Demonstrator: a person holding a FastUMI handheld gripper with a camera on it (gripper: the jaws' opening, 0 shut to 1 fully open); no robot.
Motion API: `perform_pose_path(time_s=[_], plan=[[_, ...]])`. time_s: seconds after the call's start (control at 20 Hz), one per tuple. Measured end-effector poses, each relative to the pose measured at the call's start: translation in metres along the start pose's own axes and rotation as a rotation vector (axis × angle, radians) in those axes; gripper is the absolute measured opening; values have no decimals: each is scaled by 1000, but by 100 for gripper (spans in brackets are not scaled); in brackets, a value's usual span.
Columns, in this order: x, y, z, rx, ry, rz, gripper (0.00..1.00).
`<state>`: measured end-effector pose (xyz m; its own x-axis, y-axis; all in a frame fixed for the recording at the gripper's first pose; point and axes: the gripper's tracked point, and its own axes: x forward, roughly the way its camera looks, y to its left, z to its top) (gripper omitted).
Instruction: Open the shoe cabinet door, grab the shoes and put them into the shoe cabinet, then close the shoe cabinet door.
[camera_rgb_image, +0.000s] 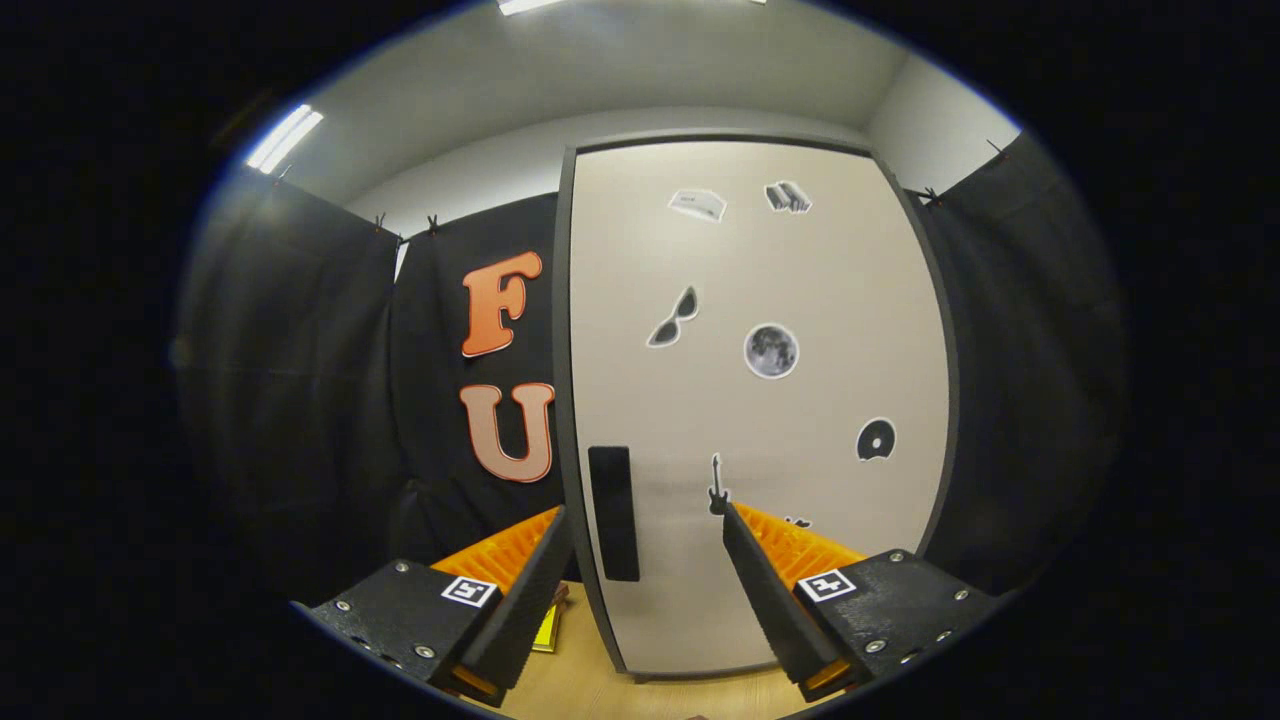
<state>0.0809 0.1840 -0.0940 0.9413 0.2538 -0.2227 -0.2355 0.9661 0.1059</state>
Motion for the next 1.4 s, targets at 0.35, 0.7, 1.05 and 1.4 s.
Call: perform_pose_path(time_s=[0.35,0.7,1.05,1.4], plan=[[63,20,-38,-10,69,-14,86],[91,15,-46,5,82,-65,57],[72,18,-48,1,113,-47,24],[21,9,-39,-4,101,-20,22]])
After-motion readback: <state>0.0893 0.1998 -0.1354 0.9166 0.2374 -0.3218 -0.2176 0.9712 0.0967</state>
